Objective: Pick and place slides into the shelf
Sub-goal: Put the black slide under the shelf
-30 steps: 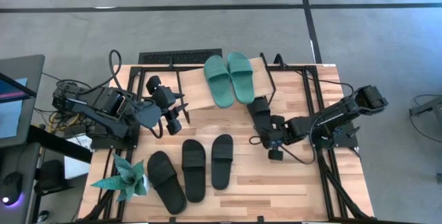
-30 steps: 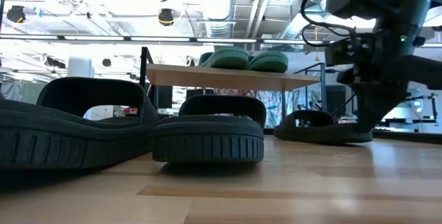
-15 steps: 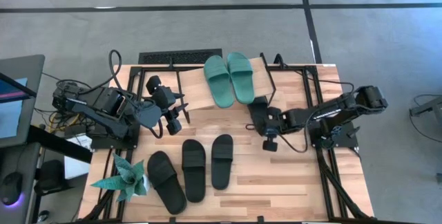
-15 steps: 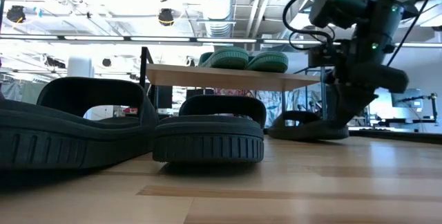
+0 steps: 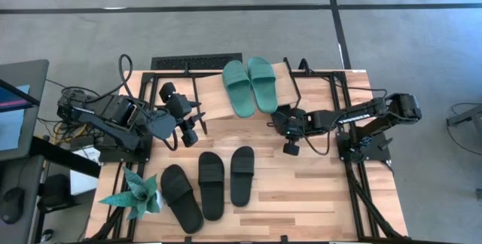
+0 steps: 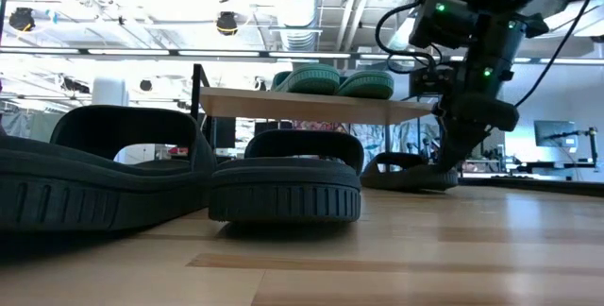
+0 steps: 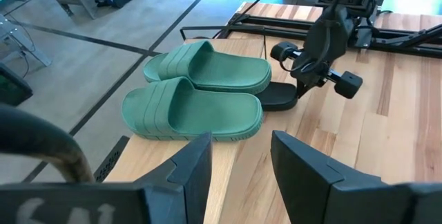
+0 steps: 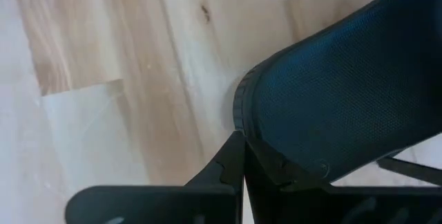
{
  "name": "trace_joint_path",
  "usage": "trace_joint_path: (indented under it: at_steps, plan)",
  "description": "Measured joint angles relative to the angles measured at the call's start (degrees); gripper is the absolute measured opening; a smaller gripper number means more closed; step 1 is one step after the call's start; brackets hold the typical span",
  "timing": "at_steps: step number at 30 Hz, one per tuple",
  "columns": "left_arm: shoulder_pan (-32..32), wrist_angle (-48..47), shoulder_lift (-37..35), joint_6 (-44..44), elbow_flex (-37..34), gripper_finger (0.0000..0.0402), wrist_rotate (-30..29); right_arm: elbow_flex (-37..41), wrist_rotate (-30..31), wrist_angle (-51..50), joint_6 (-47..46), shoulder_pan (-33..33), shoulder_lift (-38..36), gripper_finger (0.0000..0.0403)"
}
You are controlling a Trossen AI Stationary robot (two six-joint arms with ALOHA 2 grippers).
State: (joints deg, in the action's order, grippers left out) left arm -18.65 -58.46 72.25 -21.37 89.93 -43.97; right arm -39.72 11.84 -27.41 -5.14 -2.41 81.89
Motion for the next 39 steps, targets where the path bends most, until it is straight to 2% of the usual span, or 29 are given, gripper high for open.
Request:
trace_joint_path:
  at_steps: [9, 24, 30, 39]
  plan:
    - [0.0, 0.0, 0.0, 0.0, 0.0, 0.0139, 0.0, 0.0, 0.0, 1.5, 2.1, -3.5, 0.0, 0.0000]
    - [0.0, 0.0, 0.0, -0.1, 0.0, 0.0139, -0.3, 0.0, -0.1, 3.9, 3.6, -5.6, 0.0, 0.0000]
    - [0.0, 0.0, 0.0, -0.4, 0.0, 0.0139, -0.3, 0.0, 0.2, 2.7, 0.7, -3.1, -0.2, 0.0000]
    - [0.0, 0.0, 0.0, -0.4, 0.0, 0.0139, -0.3, 0.0, 0.2, -2.2, -3.3, 5.2, -0.2, 0.0000]
